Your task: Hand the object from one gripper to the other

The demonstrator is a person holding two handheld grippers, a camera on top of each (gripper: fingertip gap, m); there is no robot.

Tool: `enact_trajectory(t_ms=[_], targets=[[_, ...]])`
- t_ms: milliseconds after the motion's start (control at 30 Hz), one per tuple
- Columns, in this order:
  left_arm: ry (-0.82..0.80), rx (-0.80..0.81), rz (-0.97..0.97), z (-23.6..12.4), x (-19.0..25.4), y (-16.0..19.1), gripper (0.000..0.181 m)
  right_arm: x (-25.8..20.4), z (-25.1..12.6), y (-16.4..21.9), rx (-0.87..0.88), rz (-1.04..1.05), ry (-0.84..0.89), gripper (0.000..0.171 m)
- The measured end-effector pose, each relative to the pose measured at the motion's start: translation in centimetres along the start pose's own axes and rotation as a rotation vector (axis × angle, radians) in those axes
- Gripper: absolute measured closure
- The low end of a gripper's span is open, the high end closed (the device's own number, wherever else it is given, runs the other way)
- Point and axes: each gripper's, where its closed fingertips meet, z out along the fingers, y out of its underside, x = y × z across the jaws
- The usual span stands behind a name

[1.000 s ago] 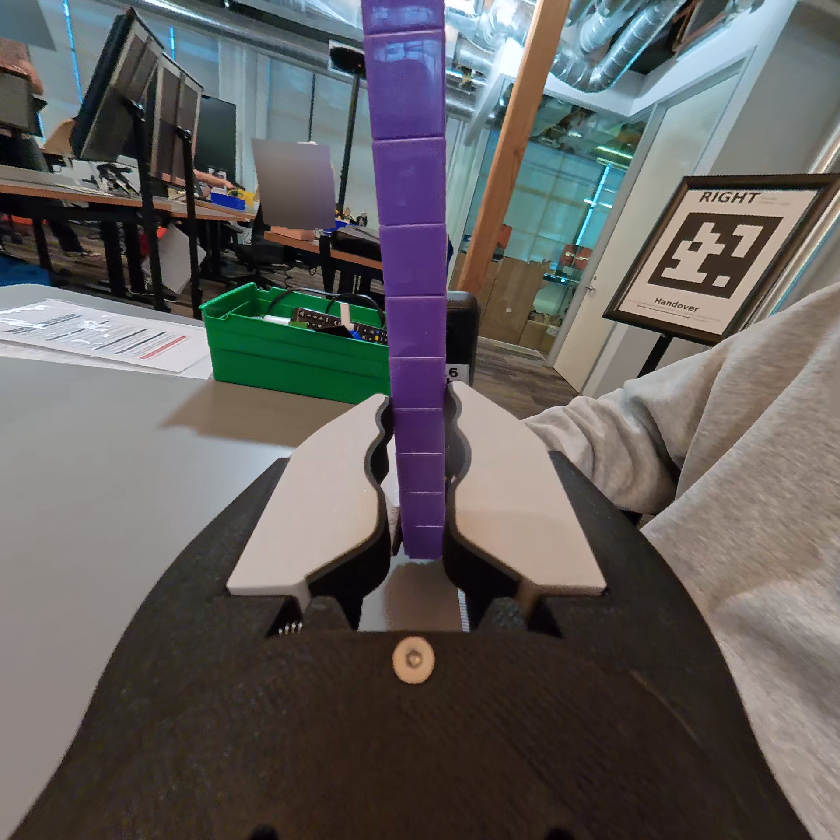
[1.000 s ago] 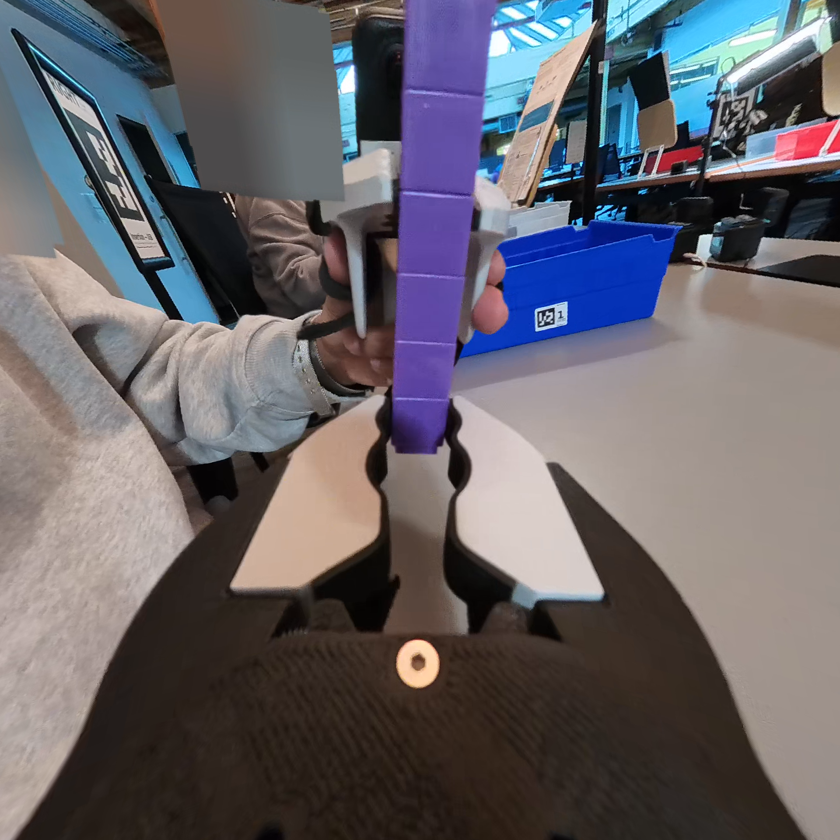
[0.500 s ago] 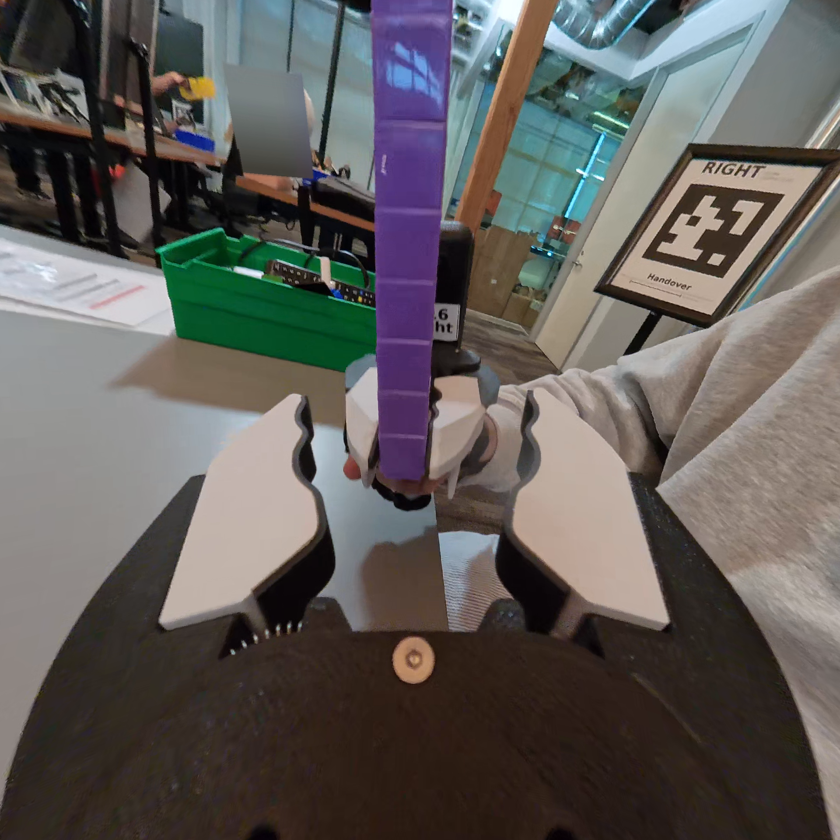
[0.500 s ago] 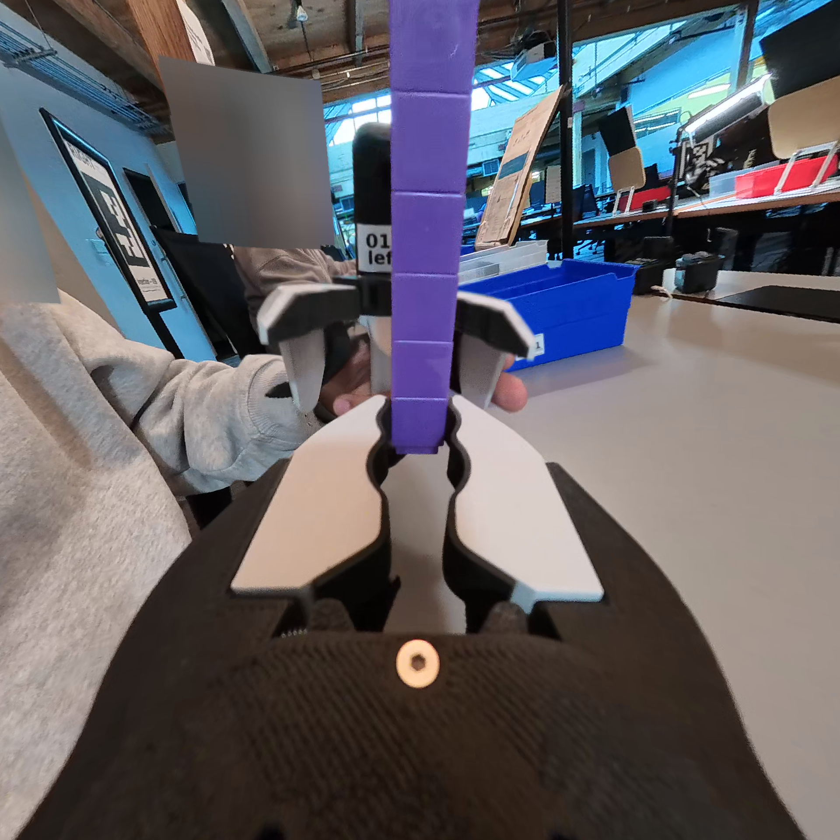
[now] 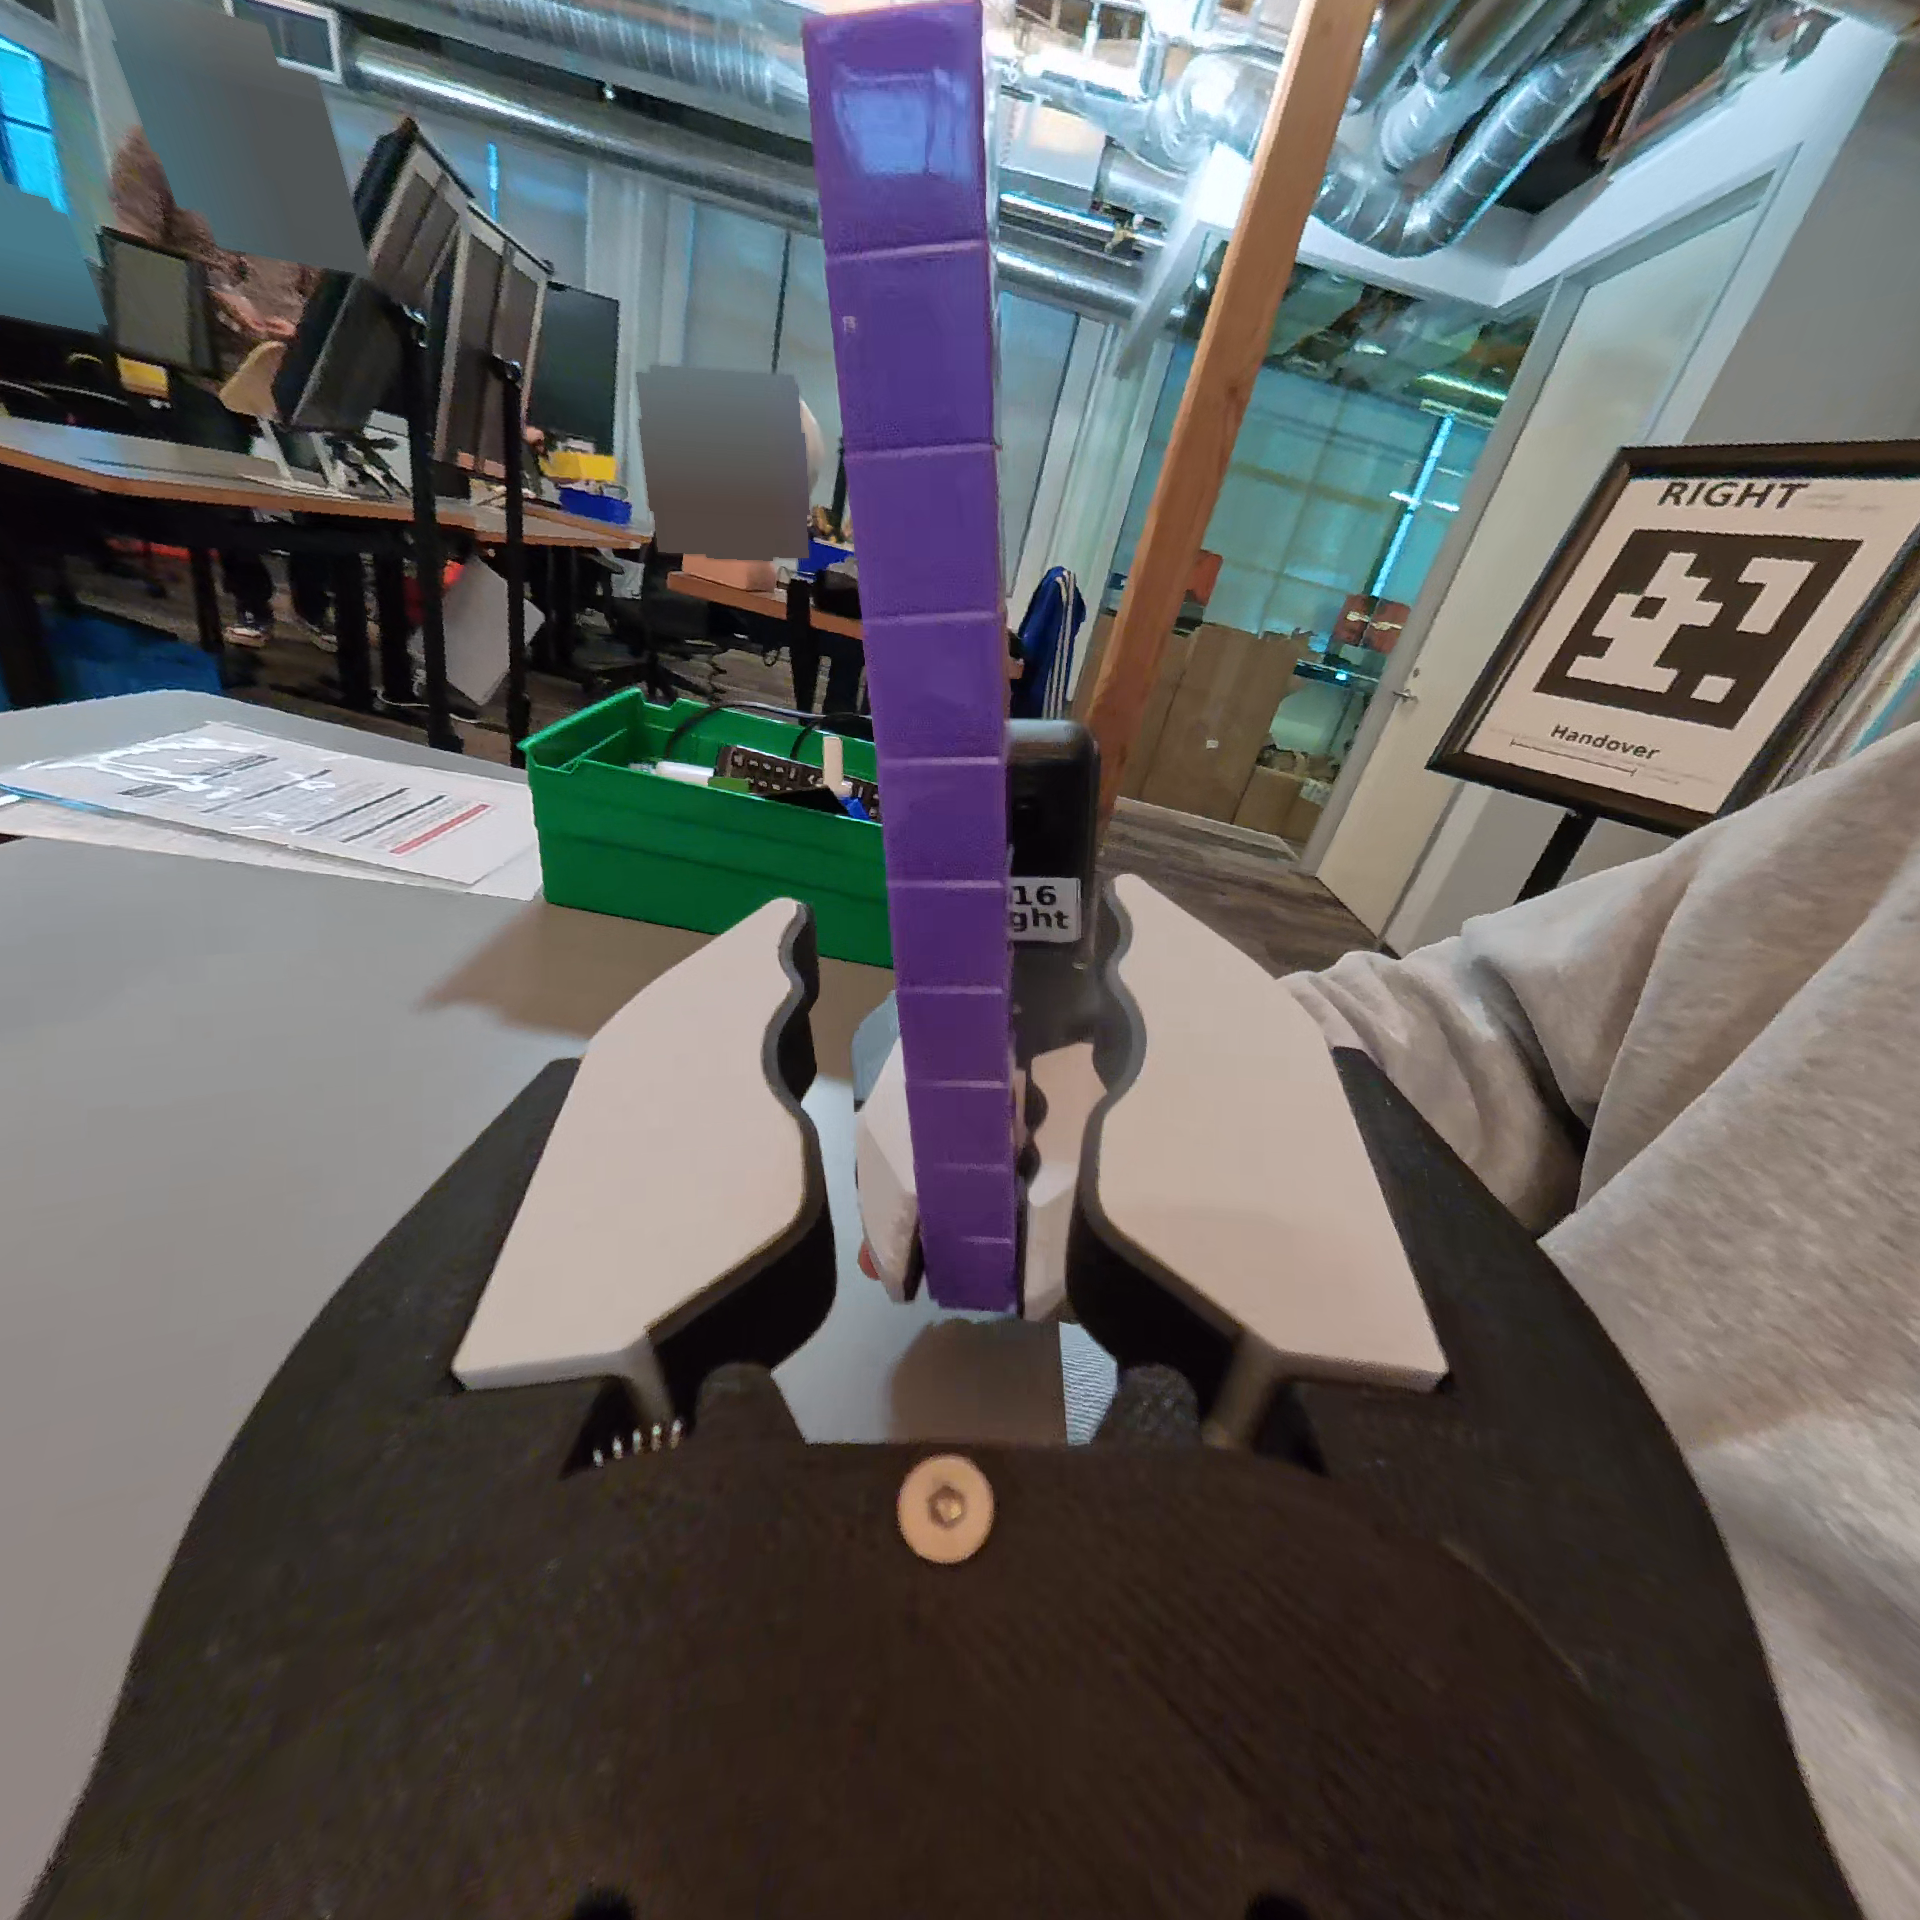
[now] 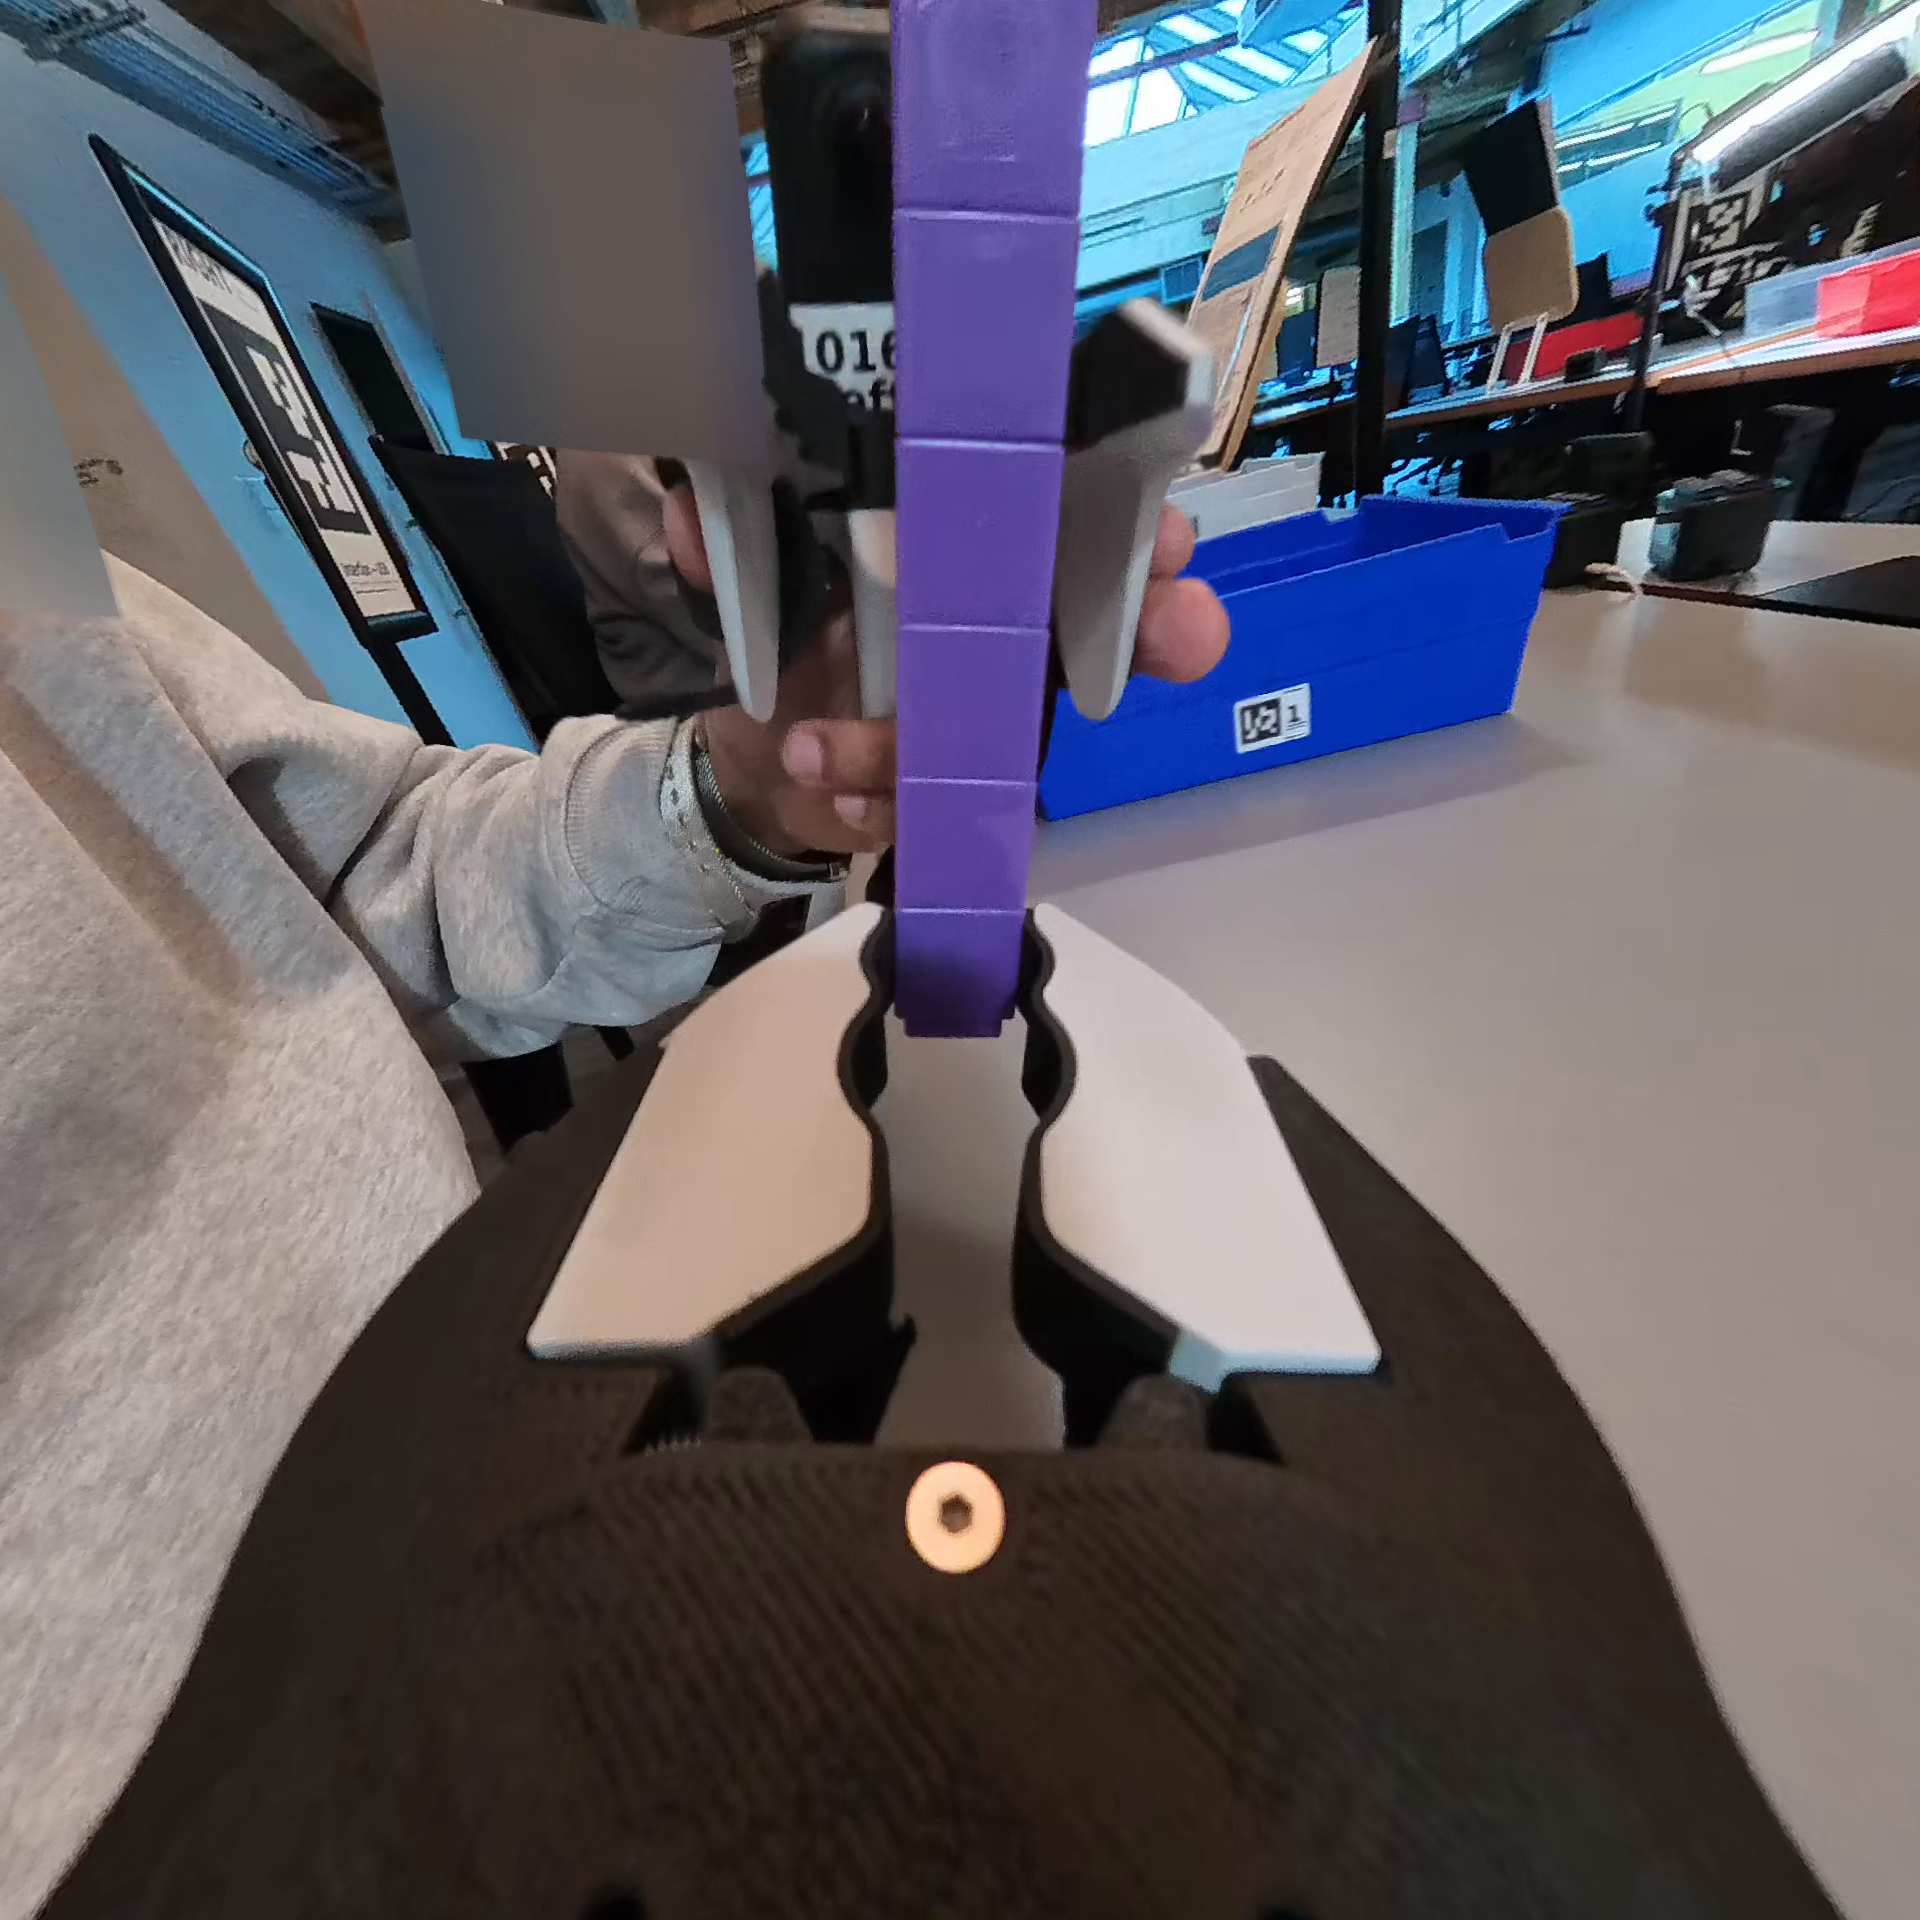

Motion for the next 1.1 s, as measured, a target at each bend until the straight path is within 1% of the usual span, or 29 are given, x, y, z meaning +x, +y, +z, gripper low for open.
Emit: enact_trajectory(t_ms=[133, 167, 200, 233, 433, 467, 533, 600, 733, 867, 900, 967, 1033, 1100], targets=[[-0.013, 0.009, 0.006, -0.1, 0.0, -0.3, 0.135, -0.7, 0.6, 0.5, -0.026, -0.021, -0.015, 0.149], [-0.006, 0.009, 0.002, -0.1, 0.1, -0.3, 0.143, -0.7, 0.7, 0.6, -0.03, -0.026, -0.016, 0.149], [0.022, 0.006, -0.001, -0.2, 0.4, -0.2, 0.155, -0.7, 0.7, 0.6, -0.032, -0.025, -0.014, 0.149], [0.039, 0.001, -0.009, -0.2, 0.7, -0.2, 0.158, -0.7, 0.7, 0.6, -0.03, -0.021, -0.015, 0.149], [0.045, -0.027, 0.016, 0.0, 1.1, -0.2, 0.159, -1.0, 0.5, 0.5, 0.01, -0.012, -0.048, 0.149], [0.046, -0.027, 0.015, 0.0, 1.1, -0.2, 0.158, -0.8, 0.4, 0.2, 0.025, -0.006, -0.044, 0.144], [0.037, -0.03, 0.017, -0.2, 1.0, -0.4, 0.158, -0.4, 0.1, -0.4, 0.067, 0.014, -0.032, 0.126], [0.023, -0.028, 0.026, -0.5, 0.8, -0.8, 0.159, 0.2, -0.4, -0.8, 0.107, 0.037, -0.018, 0.118], [-0.009, -0.014, 0.037, -1.3, 0.0, -1.5, 0.159, 1.8, -1.6, -1.3, 0.147, 0.09, 0.031, 0.11], [-0.025, -0.016, 0.023, -1.8, -0.8, -1.2, 0.159, 3.4, -2.9, -2.6, 0.22, 0.074, 0.124, 0.101], [-0.022, -0.023, 0.015, -1.8, -0.9, -0.9, 0.159, 3.7, -3.2, -3.0, 0.239, 0.046, 0.156, 0.095], [-0.007, -0.046, -0.011, -1.7, -1.0, -0.2, 0.159, 3.7, -3.8, -4.3, 0.266, -0.085, 0.226, 0.076], [0.039, -0.067, -0.066, -1.4, -0.7, 0.4, 0.159, 2.9, -4.1, -5.7, 0.256, -0.313, 0.293, 0.054], [0.101, -0.091, -0.141, -1.2, -0.2, 0.9, 0.158, 1.7, -4.1, -6.6, 0.202, -0.561, 0.365, 0.038]])
